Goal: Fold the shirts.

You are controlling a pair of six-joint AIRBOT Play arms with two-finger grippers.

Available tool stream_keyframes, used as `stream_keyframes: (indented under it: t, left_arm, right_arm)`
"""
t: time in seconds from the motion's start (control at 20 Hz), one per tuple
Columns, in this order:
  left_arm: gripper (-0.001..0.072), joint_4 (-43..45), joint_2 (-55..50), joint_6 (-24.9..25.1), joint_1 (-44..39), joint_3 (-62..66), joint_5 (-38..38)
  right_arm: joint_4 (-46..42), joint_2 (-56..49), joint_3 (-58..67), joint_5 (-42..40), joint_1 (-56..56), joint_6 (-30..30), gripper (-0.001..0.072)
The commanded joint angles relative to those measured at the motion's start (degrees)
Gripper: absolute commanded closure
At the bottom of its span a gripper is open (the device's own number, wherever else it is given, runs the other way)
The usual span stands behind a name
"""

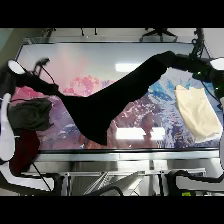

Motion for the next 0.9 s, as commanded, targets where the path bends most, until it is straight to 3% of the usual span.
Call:
stream_keyframes:
  t: [0.0, 0.1, 0.25, 0.4, 0.55, 0.7, 0.85]
  left_arm:
    - [0.0692, -9.79, 7.82, -0.57, 0.79, 13.44, -5.64]
    - [0.0692, -11.98, 13.18, -2.6, 0.79, 21.22, -8.52]
    - [0.0692, -11.52, 24.68, -4.07, 2.6, 25.51, -5.38]
    - [0.0693, -11.45, 38.58, -3.21, 11.87, 21.75, 0.26]
    - [0.0694, -12.2, 47.69, 2.51, 24.94, 17.0, 5.38]
    - [0.0694, -15.87, 45.94, 3.19, 30.1, 15.82, 4.68]
    - [0.0694, -25.59, 36.35, 5.03, 25.46, 13.79, -0.02]
  right_arm:
    - [0.07, 6.03, 5.86, 6.01, -0.13, -0.09, 0.0696]
    - [-0.26, 13.57, 8.59, 7.26, -0.22, -0.09, 0.0695]
    - [-8.37, 25.7, 12.28, 7.06, -1.7, 2.99, 0.0695]
    - [-19.52, 36.04, 14.21, 6.32, -3.91, 8.74, 0.0696]
    - [-25.46, 41.72, 14.21, 3.04, -4.37, 8.98, 0.0696]
    - [-27.91, 39.3, 14.21, 2.62, -4.35, 8.98, 0.0696]
    - [-27.85, 30.32, 14.16, 5.44, -4.09, 9.03, 0.0697]
